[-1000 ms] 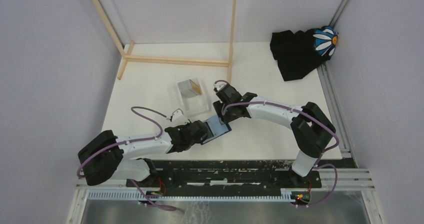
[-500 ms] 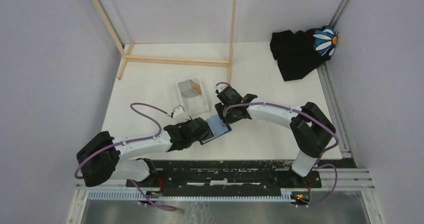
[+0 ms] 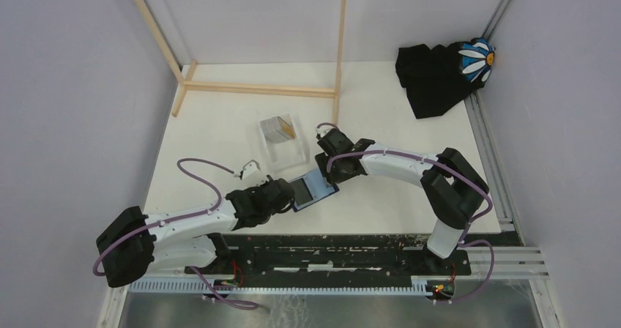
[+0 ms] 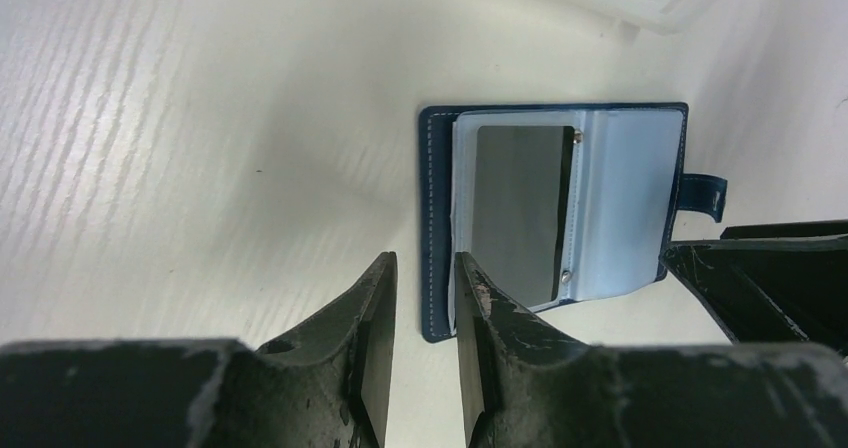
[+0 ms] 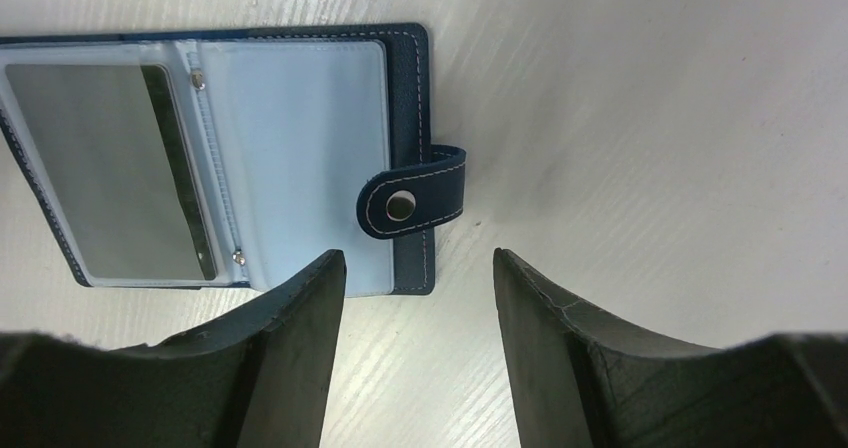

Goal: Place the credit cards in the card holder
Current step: Close the card holder at the center of the board.

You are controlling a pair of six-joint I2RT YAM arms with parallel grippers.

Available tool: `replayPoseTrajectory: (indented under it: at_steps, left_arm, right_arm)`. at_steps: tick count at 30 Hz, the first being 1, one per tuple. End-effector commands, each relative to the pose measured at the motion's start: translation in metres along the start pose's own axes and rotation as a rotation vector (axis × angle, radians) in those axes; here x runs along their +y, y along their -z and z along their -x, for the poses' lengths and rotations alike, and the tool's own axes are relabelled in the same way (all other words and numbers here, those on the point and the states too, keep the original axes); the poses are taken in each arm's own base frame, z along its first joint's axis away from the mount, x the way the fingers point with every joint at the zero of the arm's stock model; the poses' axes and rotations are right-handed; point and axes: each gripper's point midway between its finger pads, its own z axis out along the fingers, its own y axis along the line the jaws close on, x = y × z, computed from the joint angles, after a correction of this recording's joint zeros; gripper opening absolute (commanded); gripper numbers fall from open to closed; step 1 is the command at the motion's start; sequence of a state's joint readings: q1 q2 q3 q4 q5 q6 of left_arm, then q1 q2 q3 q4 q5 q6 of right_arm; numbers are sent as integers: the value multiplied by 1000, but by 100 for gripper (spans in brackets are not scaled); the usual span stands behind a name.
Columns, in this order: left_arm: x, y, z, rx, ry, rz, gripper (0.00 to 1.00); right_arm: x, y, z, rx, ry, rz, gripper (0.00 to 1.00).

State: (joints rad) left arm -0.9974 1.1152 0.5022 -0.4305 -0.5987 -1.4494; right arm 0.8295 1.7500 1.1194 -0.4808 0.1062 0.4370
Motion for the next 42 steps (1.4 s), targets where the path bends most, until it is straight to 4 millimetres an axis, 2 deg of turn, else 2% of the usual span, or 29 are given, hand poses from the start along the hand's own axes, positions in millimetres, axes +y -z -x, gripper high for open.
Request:
replayPoseTrajectory:
  at_steps: [1, 8, 19, 31, 42]
  left_arm:
    - [11, 3, 4, -21, 78, -1, 35]
    - [25, 2, 0, -13, 97, 2, 37]
    - [32, -8, -10, 1, 121, -19, 38]
    - [34, -17, -21, 19, 119, -27, 37]
    - [27, -23, -21, -1, 152, -86, 38]
  right_arm:
    - [-1, -3, -7, 15, -23, -7, 62]
    - [1, -6, -15, 30, -50, 4, 63]
    - [10, -21, -30, 79, -103, 45, 62]
    - [29, -24, -40, 94, -163, 162, 62]
    - [27, -26, -48, 125, -154, 153, 62]
